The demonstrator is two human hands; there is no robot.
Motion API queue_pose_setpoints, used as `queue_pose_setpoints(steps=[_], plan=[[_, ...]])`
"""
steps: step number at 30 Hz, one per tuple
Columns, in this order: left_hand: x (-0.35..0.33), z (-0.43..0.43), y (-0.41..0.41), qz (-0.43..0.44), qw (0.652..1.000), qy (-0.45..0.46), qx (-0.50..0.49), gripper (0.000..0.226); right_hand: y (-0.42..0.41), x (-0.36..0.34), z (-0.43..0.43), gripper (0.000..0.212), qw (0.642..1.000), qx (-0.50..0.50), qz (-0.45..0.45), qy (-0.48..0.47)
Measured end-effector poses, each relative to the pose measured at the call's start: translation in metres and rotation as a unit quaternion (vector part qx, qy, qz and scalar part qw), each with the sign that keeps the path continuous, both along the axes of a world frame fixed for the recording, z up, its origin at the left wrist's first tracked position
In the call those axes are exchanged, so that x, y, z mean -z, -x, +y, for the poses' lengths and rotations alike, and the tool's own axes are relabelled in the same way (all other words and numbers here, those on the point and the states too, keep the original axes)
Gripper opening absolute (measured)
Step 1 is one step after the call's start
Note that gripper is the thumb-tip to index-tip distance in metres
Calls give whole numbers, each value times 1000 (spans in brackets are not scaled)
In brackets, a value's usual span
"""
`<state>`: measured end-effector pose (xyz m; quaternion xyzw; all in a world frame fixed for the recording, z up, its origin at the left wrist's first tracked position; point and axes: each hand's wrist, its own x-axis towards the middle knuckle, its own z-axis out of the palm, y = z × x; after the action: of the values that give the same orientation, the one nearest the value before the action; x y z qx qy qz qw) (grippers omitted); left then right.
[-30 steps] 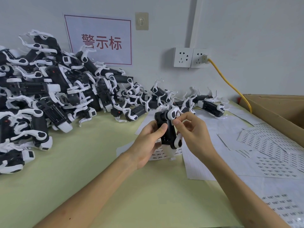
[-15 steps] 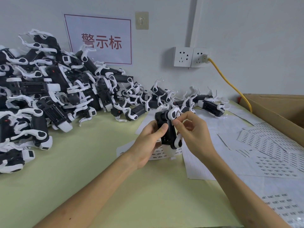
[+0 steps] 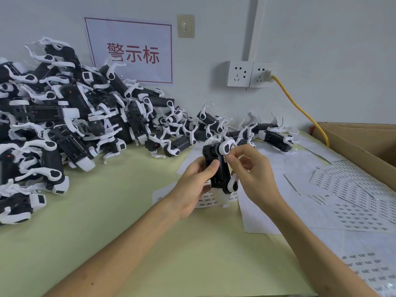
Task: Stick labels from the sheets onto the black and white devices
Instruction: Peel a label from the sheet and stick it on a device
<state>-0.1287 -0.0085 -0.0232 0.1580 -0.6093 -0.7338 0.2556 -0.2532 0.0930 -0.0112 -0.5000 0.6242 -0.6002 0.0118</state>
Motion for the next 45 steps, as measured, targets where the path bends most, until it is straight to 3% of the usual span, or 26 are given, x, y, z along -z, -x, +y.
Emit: queue_pose_setpoints(steps=[9, 30, 45], plan=[[-1, 0, -1, -4, 1000, 3, -3, 35, -1, -1, 1, 15, 999, -36, -12, 3], [6, -4, 2, -11, 1000, 18, -22, 35, 1, 3, -1, 22, 1000, 4, -6, -18], [6, -5, 0, -24, 997, 65, -16, 25, 3, 2, 0, 23, 998, -12, -56, -16]])
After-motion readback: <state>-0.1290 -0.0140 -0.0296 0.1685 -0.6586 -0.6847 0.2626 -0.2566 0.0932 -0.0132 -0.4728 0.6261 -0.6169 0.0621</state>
